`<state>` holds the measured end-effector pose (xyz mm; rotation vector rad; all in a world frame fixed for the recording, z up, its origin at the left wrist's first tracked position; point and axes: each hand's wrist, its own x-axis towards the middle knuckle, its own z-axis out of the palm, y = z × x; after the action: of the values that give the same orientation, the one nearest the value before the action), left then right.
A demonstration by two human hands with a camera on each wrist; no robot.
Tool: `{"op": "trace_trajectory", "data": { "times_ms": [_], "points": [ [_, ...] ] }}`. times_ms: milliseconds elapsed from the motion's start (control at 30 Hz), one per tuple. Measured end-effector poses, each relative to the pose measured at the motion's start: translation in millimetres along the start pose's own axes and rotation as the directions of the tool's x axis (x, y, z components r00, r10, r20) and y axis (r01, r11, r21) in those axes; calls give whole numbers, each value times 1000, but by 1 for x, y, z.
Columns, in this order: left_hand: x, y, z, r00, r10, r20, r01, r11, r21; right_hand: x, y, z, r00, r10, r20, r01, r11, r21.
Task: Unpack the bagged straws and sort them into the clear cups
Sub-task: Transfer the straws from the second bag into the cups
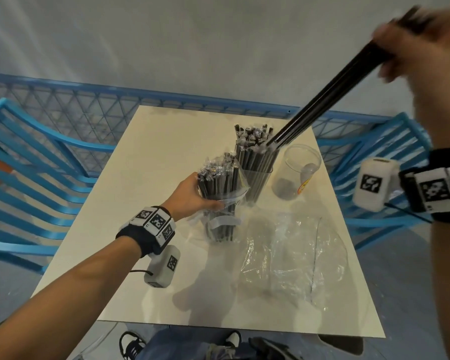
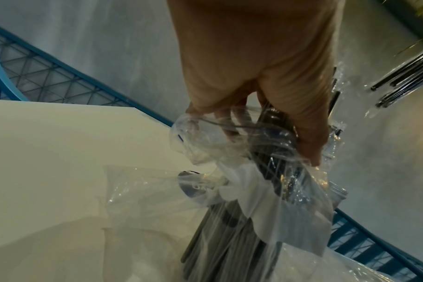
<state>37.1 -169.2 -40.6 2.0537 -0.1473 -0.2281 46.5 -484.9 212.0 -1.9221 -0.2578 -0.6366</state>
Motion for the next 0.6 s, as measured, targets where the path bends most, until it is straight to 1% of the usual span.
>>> {"op": "trace_trajectory", "data": {
  "times_ms": [100,167,267,333,467,533,600],
  "points": [
    [-1,-2,1,1000,16,0,-16,1000,0,21,16,-22,990,32,-136,-39,998,-50],
    [-2,-2,1,1000,22,4,-22,1000,-10,22,35,-13,984,42,-171,-67,987,-144],
    [-4,0,1,1000,25,-8,-25,1000,-15,16,87,14,982,110,-156,-157,930,-333],
    [-5,1,1,1000,26,-14,-26,999,-18,7,118,32,975,169,-145,-214,891,-401],
    [-5,2,2,1000,17,-23,-17,1000,-17,-10,153,59,963,226,-145,-267,860,-436],
    [-5,2,3,1000,15,-26,-15,1000,-3,-13,162,64,963,235,-135,-271,854,-444],
    [-5,1,3,999,17,-28,-17,1000,2,-7,160,61,963,226,-149,-269,860,-434]
  ]
}}
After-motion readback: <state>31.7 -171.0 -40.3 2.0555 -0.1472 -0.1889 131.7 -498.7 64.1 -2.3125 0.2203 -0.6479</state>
